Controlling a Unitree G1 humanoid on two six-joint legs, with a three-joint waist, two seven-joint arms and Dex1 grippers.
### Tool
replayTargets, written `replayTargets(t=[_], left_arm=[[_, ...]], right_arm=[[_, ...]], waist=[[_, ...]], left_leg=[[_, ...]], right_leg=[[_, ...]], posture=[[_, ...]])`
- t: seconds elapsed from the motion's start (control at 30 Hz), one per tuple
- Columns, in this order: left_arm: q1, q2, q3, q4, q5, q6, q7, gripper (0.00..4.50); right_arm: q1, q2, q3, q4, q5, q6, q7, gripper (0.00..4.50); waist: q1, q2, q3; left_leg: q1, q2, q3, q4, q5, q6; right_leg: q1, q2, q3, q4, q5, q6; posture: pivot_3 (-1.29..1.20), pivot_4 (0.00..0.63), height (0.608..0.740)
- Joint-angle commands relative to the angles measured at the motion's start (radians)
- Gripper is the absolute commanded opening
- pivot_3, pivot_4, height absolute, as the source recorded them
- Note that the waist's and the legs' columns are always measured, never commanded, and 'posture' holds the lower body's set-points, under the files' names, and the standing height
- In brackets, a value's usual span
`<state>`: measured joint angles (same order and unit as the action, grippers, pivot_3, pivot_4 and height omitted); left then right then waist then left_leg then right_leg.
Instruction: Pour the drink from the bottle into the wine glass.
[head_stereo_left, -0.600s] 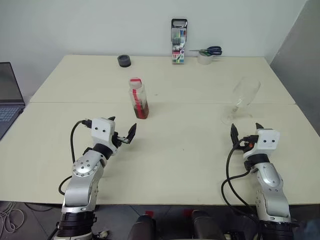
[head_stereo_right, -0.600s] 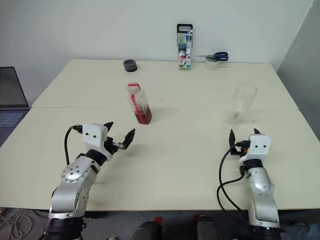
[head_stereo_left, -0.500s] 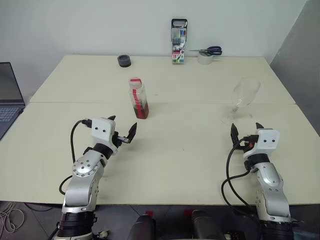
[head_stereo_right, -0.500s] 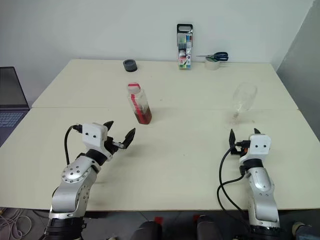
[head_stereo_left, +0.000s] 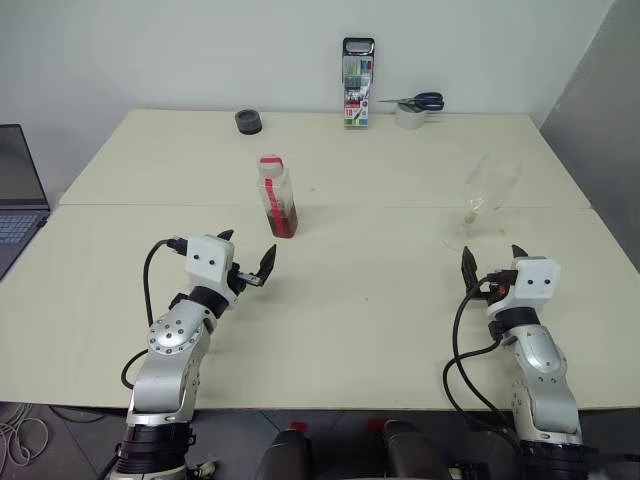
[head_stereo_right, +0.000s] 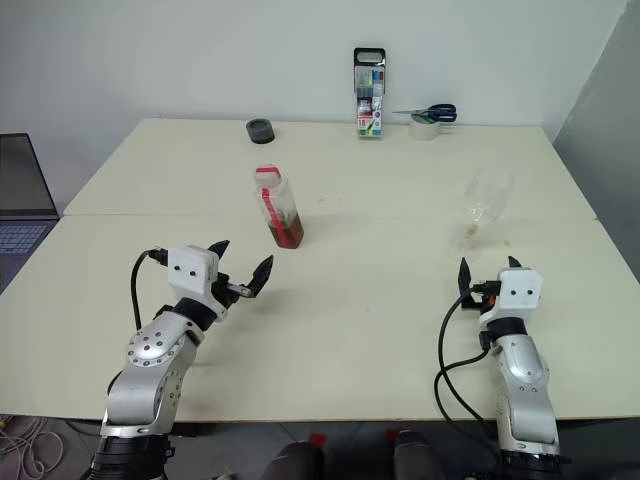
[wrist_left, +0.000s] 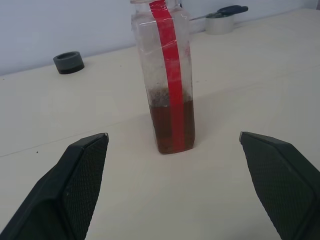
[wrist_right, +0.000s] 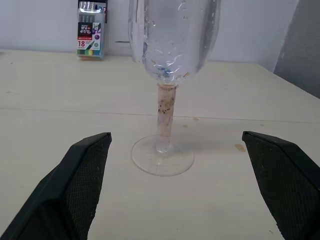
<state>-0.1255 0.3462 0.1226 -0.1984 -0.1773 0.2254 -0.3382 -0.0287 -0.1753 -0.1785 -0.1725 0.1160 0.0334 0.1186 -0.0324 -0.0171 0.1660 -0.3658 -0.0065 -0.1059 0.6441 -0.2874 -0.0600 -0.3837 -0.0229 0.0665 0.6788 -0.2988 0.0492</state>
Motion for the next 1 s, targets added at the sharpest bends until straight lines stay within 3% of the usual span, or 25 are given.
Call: replayTargets(t=[0.03, 0.53, 0.63, 0.77, 1.0], left_arm=[[-0.01, 0.001, 0.012, -0.021, 0.002, -0.018, 0.008, 4.49], [-0.036, -0.007, 0.018, 0.003, -0.026, 0.004, 0.005, 4.49], [-0.046, -0.021, 0.04, 0.005, -0.07, 0.006, 0.0, 4.49], [-0.09, -0.031, 0.027, 0.025, -0.065, 0.034, 0.019, 4.49], [-0.167, -0.048, 0.006, 0.058, -0.034, 0.091, 0.073, 4.49]], right_arm=[[-0.012, -0.006, -0.013, -0.016, 0.01, -0.024, 0.002, 4.5], [-0.011, -0.018, -0.008, -0.042, 0.008, -0.007, 0.011, 4.5], [-0.016, -0.042, 0.023, -0.077, 0.047, 0.019, 0.084, 4.5], [-0.021, -0.169, 0.17, -0.26, 0.247, 0.219, 0.372, 4.5], [-0.085, -0.275, 0.216, -0.366, 0.368, 0.404, 0.465, 4.5]], waist=[[0.0, 0.0, 0.0], [0.0, 0.0, 0.0], [0.0, 0.0, 0.0], [-0.002, 0.002, 0.001], [0.002, 0.0, 0.002]], left_leg=[[0.0, 0.0, 0.0, 0.0, 0.0, 0.0], [0.0, 0.0, 0.0, 0.0, 0.0, 0.0], [0.0, 0.0, 0.0, 0.0, 0.0, 0.0], [0.0, 0.0, 0.0, 0.0, 0.0, 0.0], [0.0, -0.001, -0.002, 0.001, 0.0, 0.0]], right_leg=[[0.0, 0.0, 0.0, 0.0, 0.0, 0.0], [0.0, 0.0, 0.0, 0.0, 0.0, 0.0], [0.0, 0.0, 0.0, 0.0, 0.0, 0.0], [0.0, 0.0, 0.0, 0.0, 0.0, 0.0], [0.002, 0.0, -0.002, -0.001, 0.0, 0.0]], posture=[[0.0, 0.15, 0.74], [0.0, 0.15, 0.74], [0.0, 0.15, 0.74], [0.0, 0.15, 0.74], [0.0, 0.15, 0.74]])
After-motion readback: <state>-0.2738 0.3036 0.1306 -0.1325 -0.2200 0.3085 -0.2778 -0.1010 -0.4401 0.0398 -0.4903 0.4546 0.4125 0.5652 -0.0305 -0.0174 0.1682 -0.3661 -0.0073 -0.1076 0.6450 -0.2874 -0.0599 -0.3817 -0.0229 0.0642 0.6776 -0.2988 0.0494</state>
